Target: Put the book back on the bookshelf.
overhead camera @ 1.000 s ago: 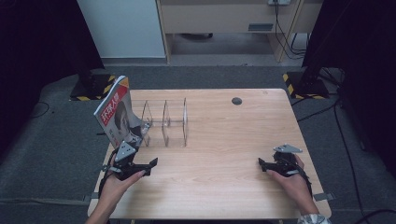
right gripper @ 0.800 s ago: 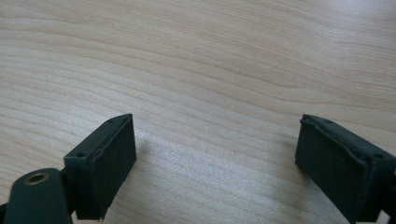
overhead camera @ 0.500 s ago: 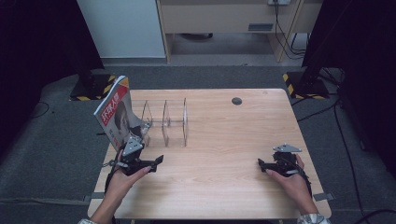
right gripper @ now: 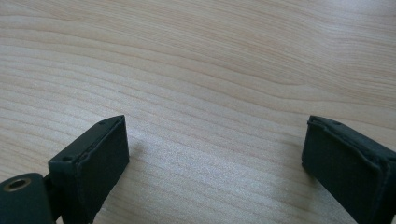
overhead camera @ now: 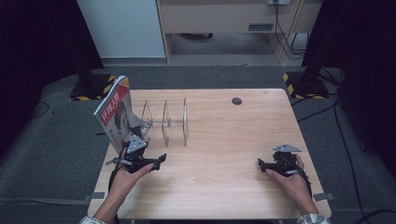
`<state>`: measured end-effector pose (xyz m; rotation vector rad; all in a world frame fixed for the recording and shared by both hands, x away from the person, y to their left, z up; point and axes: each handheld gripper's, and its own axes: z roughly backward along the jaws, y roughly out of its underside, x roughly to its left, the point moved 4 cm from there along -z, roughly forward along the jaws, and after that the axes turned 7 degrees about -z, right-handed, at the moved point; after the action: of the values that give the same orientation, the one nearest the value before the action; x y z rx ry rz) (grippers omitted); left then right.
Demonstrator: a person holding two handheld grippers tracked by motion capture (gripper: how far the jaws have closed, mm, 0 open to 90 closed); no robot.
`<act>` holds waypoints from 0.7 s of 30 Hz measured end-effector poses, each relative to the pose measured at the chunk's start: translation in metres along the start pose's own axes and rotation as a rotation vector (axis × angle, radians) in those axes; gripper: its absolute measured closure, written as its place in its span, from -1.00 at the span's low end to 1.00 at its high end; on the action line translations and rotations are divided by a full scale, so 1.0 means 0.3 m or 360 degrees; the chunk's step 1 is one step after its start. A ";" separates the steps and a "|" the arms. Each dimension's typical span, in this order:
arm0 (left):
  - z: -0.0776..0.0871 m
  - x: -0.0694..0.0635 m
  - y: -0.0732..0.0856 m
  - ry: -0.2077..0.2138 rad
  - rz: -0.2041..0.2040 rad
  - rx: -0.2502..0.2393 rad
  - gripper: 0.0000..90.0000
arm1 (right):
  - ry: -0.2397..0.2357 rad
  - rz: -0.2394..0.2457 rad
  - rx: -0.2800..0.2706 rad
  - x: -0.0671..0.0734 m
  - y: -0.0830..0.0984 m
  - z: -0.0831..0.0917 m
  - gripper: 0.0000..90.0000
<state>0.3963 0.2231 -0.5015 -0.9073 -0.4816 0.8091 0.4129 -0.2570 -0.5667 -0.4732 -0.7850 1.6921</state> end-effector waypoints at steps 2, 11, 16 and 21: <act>0.003 -0.004 -0.002 0.0000 0.0006 0.0013 -0.94 | -0.0001 0.0001 0.0003 0.000 0.000 0.000 -0.83; -0.030 -0.025 -0.043 0.0026 -0.0022 0.0022 -0.94 | 0.0003 -0.0001 0.0002 0.000 0.000 0.000 -0.84; -0.068 -0.059 -0.074 0.0057 -0.0055 0.0032 -0.94 | 0.0002 -0.0001 0.0004 0.000 0.002 0.002 -0.84; -0.119 -0.100 -0.105 0.0087 -0.0081 0.0043 -0.94 | -0.0003 -0.0001 0.0007 0.000 0.003 0.003 -0.84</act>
<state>0.4146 0.1702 -0.4955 -0.8864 -0.4431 0.7409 0.4118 -0.2574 -0.5667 -0.4686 -0.7829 1.6938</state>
